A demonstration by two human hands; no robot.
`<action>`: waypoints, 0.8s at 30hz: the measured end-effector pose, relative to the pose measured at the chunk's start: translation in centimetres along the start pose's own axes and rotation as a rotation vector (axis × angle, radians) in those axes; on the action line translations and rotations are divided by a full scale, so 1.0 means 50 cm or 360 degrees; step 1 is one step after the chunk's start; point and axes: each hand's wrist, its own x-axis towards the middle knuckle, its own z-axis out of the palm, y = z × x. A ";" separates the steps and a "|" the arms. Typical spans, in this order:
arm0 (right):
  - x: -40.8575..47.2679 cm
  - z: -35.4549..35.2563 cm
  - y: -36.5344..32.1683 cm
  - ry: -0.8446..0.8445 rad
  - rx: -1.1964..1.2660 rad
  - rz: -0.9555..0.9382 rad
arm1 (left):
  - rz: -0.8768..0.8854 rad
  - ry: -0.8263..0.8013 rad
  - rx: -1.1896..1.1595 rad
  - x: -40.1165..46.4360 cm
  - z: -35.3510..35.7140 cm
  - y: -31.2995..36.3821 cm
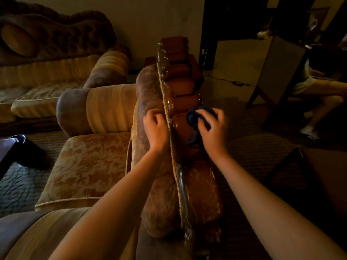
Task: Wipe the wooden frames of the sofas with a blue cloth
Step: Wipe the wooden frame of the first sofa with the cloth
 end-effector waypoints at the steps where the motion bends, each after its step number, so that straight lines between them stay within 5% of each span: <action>1: -0.026 -0.002 0.000 -0.0001 -0.0091 -0.0130 | -0.0050 0.0005 -0.0049 -0.008 0.004 -0.005; 5: -0.122 0.009 -0.013 -0.0142 -0.0321 -0.0749 | -0.0215 0.0036 -0.0168 -0.030 0.012 -0.026; 10: -0.093 0.031 -0.025 -0.0027 -0.0402 -0.0852 | -0.0196 0.0091 -0.0183 -0.017 0.000 -0.017; 15: 0.032 0.041 -0.062 0.0122 -0.0265 -0.0414 | -0.0223 -0.0036 -0.0198 -0.008 -0.002 0.000; 19: 0.118 0.022 0.007 -0.0209 0.0333 0.0290 | -0.0259 -0.0144 -0.0194 -0.030 0.026 -0.006; 24: -0.017 -0.010 0.048 -0.0331 0.0696 0.0981 | -0.0212 0.0050 -0.0050 -0.080 0.065 -0.021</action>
